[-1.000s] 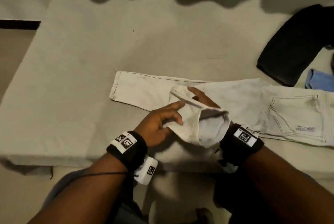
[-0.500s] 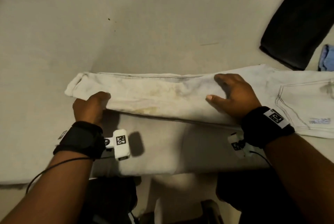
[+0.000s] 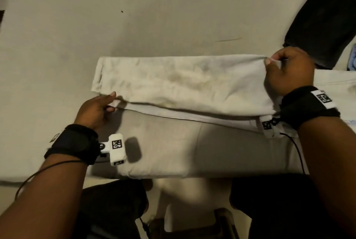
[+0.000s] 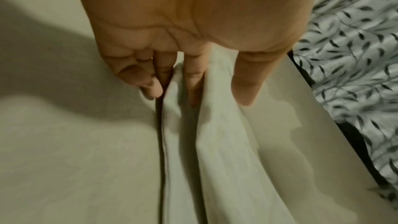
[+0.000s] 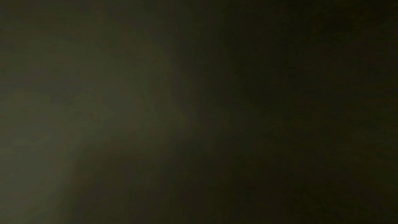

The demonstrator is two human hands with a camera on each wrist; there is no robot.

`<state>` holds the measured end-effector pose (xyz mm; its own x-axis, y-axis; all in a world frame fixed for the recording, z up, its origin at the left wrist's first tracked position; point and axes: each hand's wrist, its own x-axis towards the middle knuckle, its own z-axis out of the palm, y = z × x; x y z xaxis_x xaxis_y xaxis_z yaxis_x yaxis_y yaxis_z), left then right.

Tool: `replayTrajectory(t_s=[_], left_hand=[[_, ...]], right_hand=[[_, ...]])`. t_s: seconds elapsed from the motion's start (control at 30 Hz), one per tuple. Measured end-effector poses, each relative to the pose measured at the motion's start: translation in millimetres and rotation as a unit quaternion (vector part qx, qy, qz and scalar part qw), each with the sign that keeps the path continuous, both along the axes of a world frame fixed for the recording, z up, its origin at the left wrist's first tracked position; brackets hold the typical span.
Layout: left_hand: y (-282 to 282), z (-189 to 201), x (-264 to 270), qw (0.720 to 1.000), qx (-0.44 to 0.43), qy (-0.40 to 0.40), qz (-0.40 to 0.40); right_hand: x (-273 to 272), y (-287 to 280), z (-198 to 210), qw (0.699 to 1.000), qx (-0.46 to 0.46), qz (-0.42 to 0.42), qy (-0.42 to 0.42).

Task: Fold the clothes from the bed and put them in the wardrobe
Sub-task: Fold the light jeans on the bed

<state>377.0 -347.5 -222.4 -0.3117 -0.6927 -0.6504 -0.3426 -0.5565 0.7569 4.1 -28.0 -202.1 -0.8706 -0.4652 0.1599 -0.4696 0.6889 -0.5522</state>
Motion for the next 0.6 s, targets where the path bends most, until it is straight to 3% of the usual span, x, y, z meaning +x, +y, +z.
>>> replayTrajectory(t_s=[0.17, 0.3, 0.37, 0.47, 0.57, 0.6], left_hand=[[1.1, -3.9, -11.2, 0.997, 0.002, 0.016, 0.07], [9.3, -4.3, -24.4, 0.995, -0.002, -0.001, 0.096], [8.9, -6.6, -30.0, 0.994, -0.007, -0.022, 0.103], [-1.8, -7.2, -33.1, 0.992, -0.036, -0.055, 0.104], [-15.6, -20.9, -22.5, 0.987, -0.092, -0.106, 0.084], [-16.2, -20.9, -18.0, 0.986, -0.094, -0.094, 0.098]], right_hand=[[12.3, -10.6, -19.2, 0.983, 0.162, 0.023, -0.082], [22.1, -12.8, -7.3, 0.994, 0.099, 0.048, -0.029], [35.7, -21.4, 2.9, 0.987, 0.076, 0.138, -0.013], [73.1, -32.2, 7.4, 0.943, 0.154, 0.294, -0.035], [98.7, -25.6, -6.3, 0.898, 0.283, 0.334, -0.034], [103.0, -22.1, -8.4, 0.897, 0.29, 0.332, -0.031]])
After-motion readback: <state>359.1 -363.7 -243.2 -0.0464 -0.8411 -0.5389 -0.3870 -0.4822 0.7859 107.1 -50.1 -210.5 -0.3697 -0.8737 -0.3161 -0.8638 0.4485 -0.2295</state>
